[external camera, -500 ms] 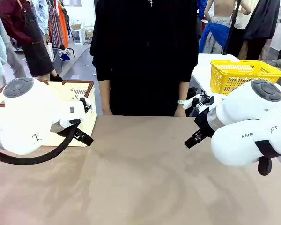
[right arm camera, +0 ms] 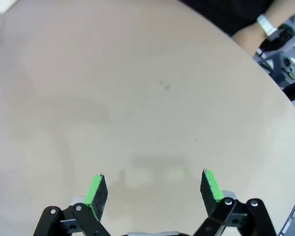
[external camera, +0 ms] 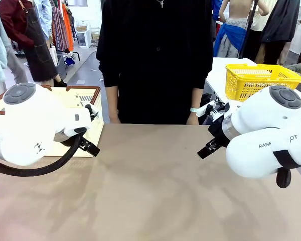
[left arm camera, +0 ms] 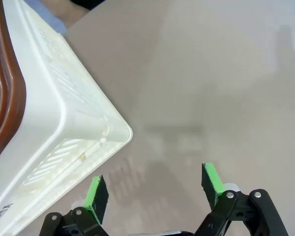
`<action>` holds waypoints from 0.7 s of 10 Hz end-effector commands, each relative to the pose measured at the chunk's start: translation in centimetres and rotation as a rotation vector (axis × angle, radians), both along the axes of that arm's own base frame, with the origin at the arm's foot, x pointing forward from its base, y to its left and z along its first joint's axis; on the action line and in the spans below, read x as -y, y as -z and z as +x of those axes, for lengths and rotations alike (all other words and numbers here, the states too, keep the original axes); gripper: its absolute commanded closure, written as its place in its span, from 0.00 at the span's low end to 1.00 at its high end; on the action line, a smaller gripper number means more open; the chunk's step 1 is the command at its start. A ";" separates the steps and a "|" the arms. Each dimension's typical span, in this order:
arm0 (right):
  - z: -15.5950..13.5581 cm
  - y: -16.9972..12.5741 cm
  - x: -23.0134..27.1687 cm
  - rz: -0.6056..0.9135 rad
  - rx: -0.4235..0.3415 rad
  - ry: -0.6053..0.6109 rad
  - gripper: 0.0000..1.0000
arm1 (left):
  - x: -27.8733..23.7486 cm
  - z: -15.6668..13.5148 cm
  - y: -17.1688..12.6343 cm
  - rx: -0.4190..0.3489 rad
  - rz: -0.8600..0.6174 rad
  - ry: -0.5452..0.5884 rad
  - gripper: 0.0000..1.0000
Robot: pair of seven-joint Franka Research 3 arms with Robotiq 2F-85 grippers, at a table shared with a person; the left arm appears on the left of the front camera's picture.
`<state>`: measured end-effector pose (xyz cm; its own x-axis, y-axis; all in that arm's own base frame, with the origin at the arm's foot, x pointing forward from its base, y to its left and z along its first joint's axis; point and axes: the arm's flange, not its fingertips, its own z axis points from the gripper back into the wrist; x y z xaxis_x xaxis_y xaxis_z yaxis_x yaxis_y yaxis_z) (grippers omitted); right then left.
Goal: Place the drinks into the Shopping basket.
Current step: Pick up one drink and place it into the Shopping basket.
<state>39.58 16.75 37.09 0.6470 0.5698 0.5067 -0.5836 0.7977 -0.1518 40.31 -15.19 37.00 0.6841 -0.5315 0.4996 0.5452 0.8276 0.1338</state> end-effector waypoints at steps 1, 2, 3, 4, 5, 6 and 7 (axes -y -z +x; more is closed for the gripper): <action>0.0 0.0 0.0 0.000 0.000 0.000 0.00 | 0.0 0.0 0.0 0.000 0.000 0.000 0.00; 0.0 0.0 0.0 0.000 0.000 0.000 0.00 | 0.0 0.0 0.0 0.000 0.000 0.000 0.00; 0.0 0.0 0.0 0.000 0.000 0.000 0.00 | 0.0 0.0 0.0 0.000 0.000 0.000 0.00; 0.0 0.0 0.0 0.000 0.000 0.000 0.00 | 0.0 0.0 0.0 0.000 0.000 0.000 0.00; 0.0 0.0 0.0 0.000 0.000 0.000 0.00 | 0.0 0.0 0.0 0.000 0.000 0.000 0.00; 0.0 0.0 0.0 0.000 0.000 0.000 0.00 | 0.0 0.0 0.0 0.000 0.000 0.000 0.00; 0.0 0.0 0.0 0.000 0.000 0.000 0.00 | 0.0 0.0 0.0 0.000 0.000 0.000 0.00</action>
